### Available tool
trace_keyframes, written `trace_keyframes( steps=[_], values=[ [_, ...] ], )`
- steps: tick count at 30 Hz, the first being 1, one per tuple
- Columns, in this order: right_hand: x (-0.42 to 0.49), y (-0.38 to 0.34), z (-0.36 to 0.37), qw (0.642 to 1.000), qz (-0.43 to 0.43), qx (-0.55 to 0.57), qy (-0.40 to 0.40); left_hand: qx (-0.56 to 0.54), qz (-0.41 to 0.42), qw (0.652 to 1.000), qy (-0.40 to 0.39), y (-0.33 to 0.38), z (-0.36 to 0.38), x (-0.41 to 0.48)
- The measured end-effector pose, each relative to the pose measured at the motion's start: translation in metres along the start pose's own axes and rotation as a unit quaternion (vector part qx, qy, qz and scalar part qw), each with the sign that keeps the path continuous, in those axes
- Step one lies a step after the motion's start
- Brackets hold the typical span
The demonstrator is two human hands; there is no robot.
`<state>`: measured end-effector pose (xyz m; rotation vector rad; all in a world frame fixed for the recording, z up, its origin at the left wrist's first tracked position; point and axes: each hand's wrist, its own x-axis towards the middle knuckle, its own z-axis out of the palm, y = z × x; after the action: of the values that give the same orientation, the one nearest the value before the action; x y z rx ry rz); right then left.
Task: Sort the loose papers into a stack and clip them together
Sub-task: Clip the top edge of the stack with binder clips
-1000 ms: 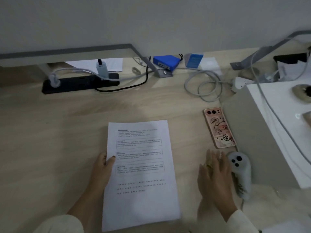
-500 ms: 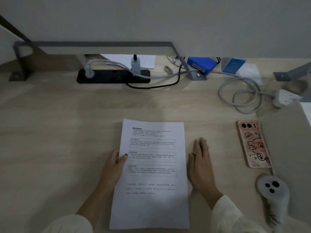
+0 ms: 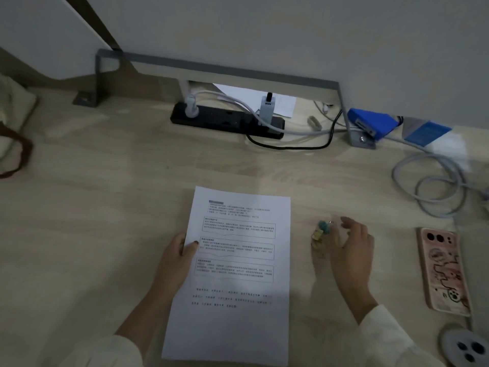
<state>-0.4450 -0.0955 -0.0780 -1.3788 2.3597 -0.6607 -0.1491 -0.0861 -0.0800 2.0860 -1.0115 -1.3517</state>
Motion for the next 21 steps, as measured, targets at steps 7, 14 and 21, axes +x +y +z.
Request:
trace_keyframes(
  steps=[7, 14, 21],
  values=[
    [0.026, 0.009, 0.005, 0.991, 0.101, 0.003, -0.085, 0.081, 0.027, 0.994, 0.073, -0.010, 0.011, 0.002],
    [0.022, -0.006, -0.012, 0.989, 0.096, 0.082, -0.077, 0.147, 0.022, 0.974, 0.170, -0.010, 0.014, 0.002],
    [-0.037, -0.059, -0.035, 0.927, 0.002, 0.261, -0.271, -0.019, 0.122, 0.988, -0.097, 0.047, 0.047, -0.055]
  ],
)
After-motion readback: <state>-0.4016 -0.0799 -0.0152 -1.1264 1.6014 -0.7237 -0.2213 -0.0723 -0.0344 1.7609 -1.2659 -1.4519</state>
